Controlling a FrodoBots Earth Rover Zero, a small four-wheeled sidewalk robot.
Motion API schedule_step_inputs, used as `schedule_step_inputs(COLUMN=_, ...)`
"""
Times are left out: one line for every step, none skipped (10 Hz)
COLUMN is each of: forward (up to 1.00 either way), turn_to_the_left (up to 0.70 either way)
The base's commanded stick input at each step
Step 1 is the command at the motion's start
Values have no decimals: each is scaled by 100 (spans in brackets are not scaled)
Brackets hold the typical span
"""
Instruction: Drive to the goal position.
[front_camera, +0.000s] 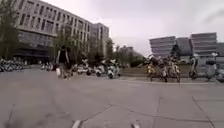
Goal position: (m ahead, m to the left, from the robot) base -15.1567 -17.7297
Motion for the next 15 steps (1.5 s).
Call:
schedule_step_inputs(forward=0, turn_to_the_left=-70)
schedule_step_inputs(forward=0, turn_to_the_left=-70)
schedule_step_inputs(forward=0, turn_to_the_left=-70)
schedule_step_inputs(forward=0, turn_to_the_left=-70)
schedule_step_inputs(forward=0, turn_to_the_left=-70)
schedule_step_inputs(forward=0, turn_to_the_left=-70)
schedule_step_inputs(forward=0, turn_to_the_left=-70)
schedule_step_inputs(forward=0, turn_to_the_left=-70)
schedule_step_inputs(forward=0, turn_to_the_left=-70)
schedule_step_inputs(forward=0, turn_to_the_left=-70)
schedule_step_inputs(forward=0, turn_to_the_left=-70)
schedule_step_inputs(forward=0, turn_to_the_left=-70)
schedule_step_inputs(forward=0, turn_to_the_left=-70)
schedule_step_inputs(forward=0, turn_to_the_left=-70)
schedule_step_inputs(forward=0, turn_to_the_left=-70)
